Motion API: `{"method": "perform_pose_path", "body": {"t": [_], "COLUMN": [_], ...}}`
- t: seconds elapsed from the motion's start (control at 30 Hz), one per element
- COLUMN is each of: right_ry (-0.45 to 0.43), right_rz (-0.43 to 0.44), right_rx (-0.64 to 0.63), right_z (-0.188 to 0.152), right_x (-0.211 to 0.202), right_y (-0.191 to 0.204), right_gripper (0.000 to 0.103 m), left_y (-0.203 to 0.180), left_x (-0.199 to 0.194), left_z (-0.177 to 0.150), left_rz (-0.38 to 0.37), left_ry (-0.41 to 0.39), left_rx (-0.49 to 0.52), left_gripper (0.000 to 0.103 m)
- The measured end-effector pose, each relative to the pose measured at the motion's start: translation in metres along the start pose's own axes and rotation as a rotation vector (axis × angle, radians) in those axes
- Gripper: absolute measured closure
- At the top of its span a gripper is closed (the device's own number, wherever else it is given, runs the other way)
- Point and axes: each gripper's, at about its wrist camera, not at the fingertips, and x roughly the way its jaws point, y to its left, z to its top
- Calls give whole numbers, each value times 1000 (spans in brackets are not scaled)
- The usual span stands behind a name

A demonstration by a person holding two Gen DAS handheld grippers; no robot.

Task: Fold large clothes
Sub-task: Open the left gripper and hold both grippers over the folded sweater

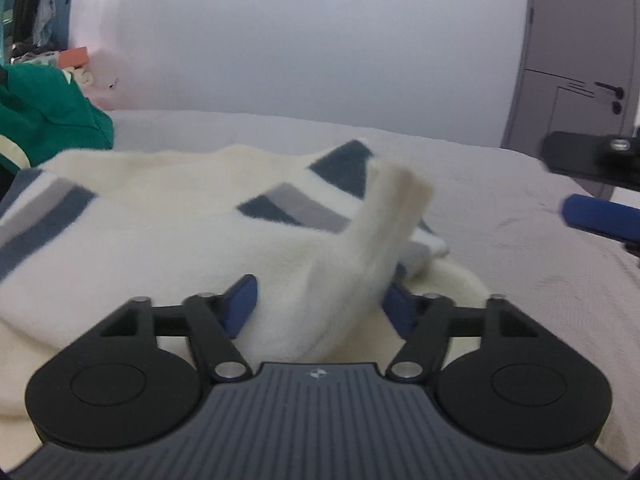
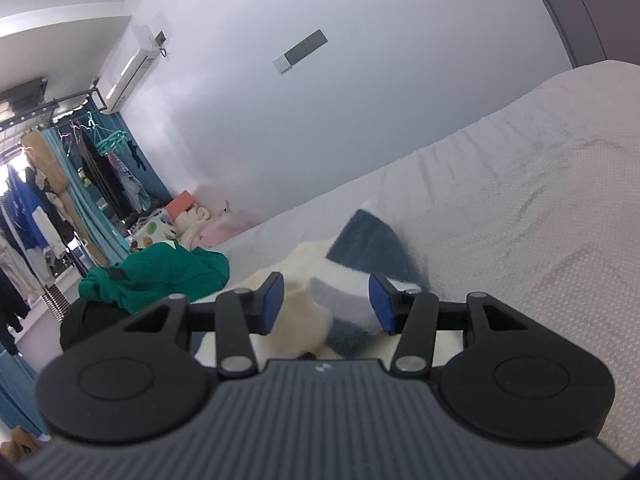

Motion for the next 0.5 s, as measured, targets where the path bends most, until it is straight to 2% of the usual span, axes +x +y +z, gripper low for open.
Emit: {"method": "perform_pose_path", "body": {"t": [0.07,0.3,0.37,0.5], "right_ry": [-1,32,43,83], "right_rz": [-4,-2,-12,-22], "right_rx": [4,-57,-88,-112], "right_z": [0,-7,-10,-19], "right_x": [2,14,15,24], "right_y": [1,26,30,35], "right_gripper": [52,52,52,52], "left_y": [0,21,33,72], "left_x": [-10,-48,-57,-70], "left_z": [-3,-1,3,11], "left_rz": [-47,-116,-116,-79], "left_ry": [11,14,-4,-12], "left_rx": [15,30,27,-45], "left_gripper": [26,26,26,26]}}
